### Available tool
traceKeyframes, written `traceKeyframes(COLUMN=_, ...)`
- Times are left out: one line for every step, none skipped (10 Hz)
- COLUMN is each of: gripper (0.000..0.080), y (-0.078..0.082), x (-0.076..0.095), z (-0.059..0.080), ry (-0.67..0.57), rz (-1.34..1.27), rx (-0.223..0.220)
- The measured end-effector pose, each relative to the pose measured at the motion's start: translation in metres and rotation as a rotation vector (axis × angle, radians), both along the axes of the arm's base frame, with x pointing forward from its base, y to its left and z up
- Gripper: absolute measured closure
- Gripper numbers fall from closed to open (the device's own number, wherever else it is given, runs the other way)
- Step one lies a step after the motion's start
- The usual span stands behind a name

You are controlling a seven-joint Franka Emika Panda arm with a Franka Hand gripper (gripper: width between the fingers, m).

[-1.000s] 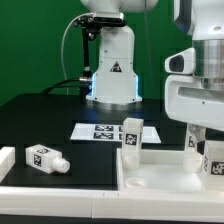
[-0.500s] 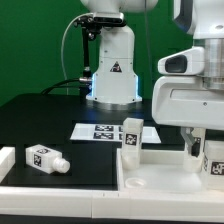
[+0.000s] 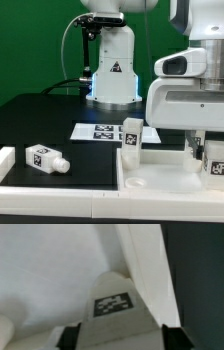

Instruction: Assemble square table

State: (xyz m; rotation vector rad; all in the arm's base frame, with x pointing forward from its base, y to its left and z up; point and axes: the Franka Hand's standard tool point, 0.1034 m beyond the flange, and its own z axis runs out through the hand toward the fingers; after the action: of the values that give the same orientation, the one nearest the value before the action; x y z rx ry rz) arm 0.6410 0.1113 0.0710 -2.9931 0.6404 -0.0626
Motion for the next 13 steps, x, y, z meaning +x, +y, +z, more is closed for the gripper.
traceKeyframes(gripper=0.0514, y=-0.0002, x=0.0, z=0.0, ry=0.005, rz=-0.078, rx=0.005)
traceKeyframes(gripper=0.0514, y=-0.0005, x=0.0001, z=-0.0001, ry=0.01, rz=-0.171, rx=0.011)
traceKeyframes(gripper=0.0514, y=-0.001, x=-0.0002, z=-0.0009, ry=0.011, rz=-0.271, rx=0.016)
traceKeyframes(gripper=0.0514, y=-0.0012, x=-0.001, z=-0.0011, ry=0.026, rz=-0.417, rx=0.025)
traceKeyframes(gripper=0.0514, y=-0.0018, x=-0.0005, z=-0.0013, ry=0.033, rz=-0.56, rx=0.042)
traceKeyframes(gripper=0.0514, y=-0.0026, x=0.0002, z=-0.0012, ry=0.041, rz=-0.713, rx=0.066)
traceKeyframes(gripper=0.0514, y=-0.0024, x=0.0001, z=-0.0012, ry=0.05, rz=-0.826, rx=0.076)
traceKeyframes(gripper=0.0514, y=-0.0015, x=-0.0001, z=-0.0013, ry=0.064, rz=-0.945, rx=0.091)
traceKeyframes(gripper=0.0514, y=-0.0008, x=-0.0001, z=-0.0014, ry=0.08, rz=-1.064, rx=0.107)
traceKeyframes(gripper=0.0514, y=-0.0003, x=0.0, z=-0.0013, ry=0.089, rz=-1.155, rx=0.115)
traceKeyframes(gripper=0.0514, y=0.0018, x=-0.0002, z=-0.0012, ry=0.095, rz=-1.213, rx=0.119)
traceKeyframes(gripper=0.0514, y=0.0033, x=-0.0002, z=-0.001, ry=0.094, rz=-1.232, rx=0.118)
traceKeyframes(gripper=0.0514, y=0.0024, x=-0.0001, z=-0.0011, ry=0.092, rz=-1.213, rx=0.117)
